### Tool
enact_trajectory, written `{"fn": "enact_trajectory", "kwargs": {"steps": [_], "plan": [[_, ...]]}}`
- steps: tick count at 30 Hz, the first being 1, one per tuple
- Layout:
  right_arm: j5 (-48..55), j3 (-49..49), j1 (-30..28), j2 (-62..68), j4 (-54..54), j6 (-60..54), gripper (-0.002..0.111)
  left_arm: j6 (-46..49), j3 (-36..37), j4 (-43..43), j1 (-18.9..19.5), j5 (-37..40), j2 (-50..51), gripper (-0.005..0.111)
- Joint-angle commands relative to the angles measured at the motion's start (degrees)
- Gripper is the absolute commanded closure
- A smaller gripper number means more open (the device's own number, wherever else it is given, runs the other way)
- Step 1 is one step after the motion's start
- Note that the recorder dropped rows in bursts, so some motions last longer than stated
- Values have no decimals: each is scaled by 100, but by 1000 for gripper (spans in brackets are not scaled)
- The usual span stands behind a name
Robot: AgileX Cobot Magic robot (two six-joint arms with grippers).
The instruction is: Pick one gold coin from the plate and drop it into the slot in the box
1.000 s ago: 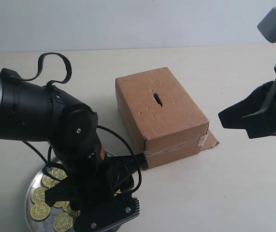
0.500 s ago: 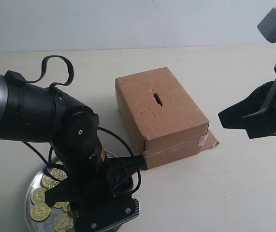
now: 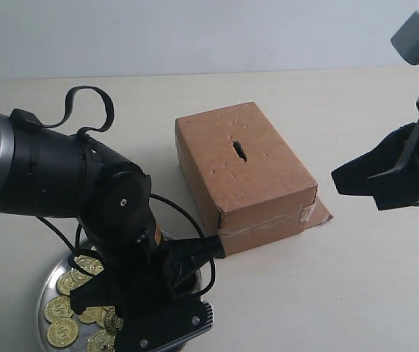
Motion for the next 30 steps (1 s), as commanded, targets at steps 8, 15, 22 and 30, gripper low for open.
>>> {"fn": "enact_trajectory", "kwargs": {"steps": [8, 15, 22, 30], "plan": [[-6, 14, 8, -30, 13, -43, 108, -7, 28, -26, -37, 0, -80, 57], [-6, 14, 8, -30, 13, -43, 108, -17, 28, -26, -37, 0, -82, 61], [-6, 14, 8, -30, 3, -43, 108, -17, 28, -26, -37, 0, -82, 61], [-6, 14, 8, -30, 3, -43, 108, -17, 28, -26, -37, 0, -82, 61]]}}
